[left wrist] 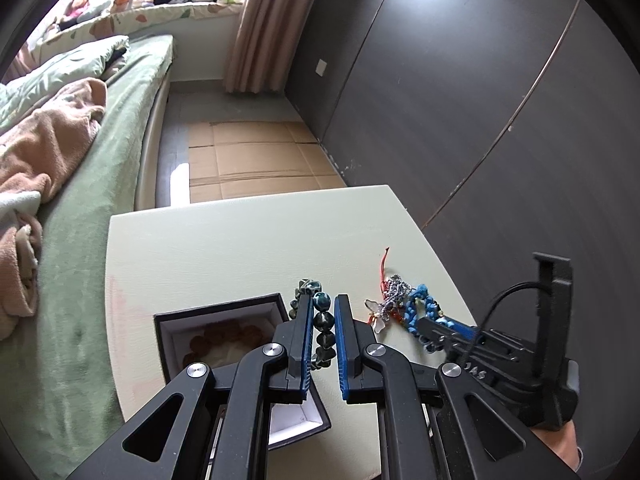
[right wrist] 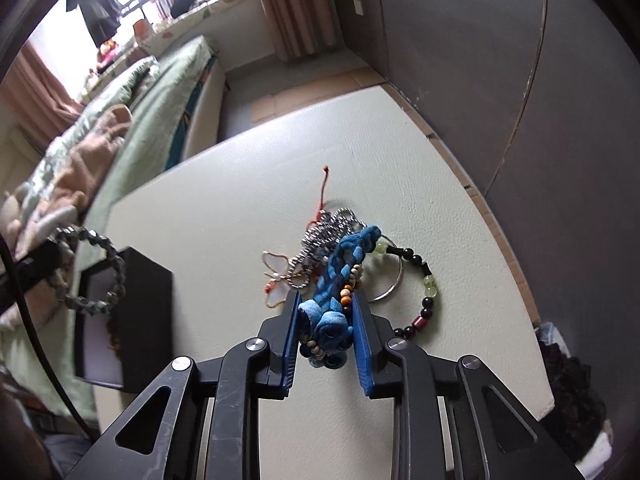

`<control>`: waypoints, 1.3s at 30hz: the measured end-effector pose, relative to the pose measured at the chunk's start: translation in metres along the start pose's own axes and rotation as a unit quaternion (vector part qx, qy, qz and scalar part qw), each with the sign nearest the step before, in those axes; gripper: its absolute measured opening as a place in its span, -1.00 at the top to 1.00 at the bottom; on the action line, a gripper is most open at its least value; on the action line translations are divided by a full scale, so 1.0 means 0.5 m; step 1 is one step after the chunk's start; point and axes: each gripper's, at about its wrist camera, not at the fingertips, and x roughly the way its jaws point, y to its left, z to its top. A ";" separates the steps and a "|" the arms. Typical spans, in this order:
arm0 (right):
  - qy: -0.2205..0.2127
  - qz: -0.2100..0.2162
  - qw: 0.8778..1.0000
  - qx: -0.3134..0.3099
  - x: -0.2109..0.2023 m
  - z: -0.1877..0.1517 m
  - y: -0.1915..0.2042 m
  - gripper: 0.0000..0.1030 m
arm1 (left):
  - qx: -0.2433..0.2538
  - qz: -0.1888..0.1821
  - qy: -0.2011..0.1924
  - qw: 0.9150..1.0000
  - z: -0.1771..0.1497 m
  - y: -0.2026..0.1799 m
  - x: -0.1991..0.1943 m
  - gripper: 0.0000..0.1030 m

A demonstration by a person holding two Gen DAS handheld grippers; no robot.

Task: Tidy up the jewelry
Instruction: 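Place the bead strand in the box with the left gripper while the right gripper grasps the blue knotted bracelet, then lower the blue knotted bracelet into the box and open the right gripper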

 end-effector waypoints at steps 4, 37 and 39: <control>-0.016 0.031 0.999 0.016 -0.029 -0.003 -0.009 0.51 | -0.005 0.006 -0.007 1.000 -0.004 0.012 -0.020 0.79; -0.058 0.242 0.969 0.004 -0.106 -0.059 0.168 0.51 | -0.108 0.035 -0.020 0.993 -0.069 0.137 -0.135 -0.33; -0.048 0.250 0.967 -0.003 -0.096 -0.051 0.190 0.50 | -0.106 0.039 -0.023 0.993 -0.072 0.140 -0.141 -0.33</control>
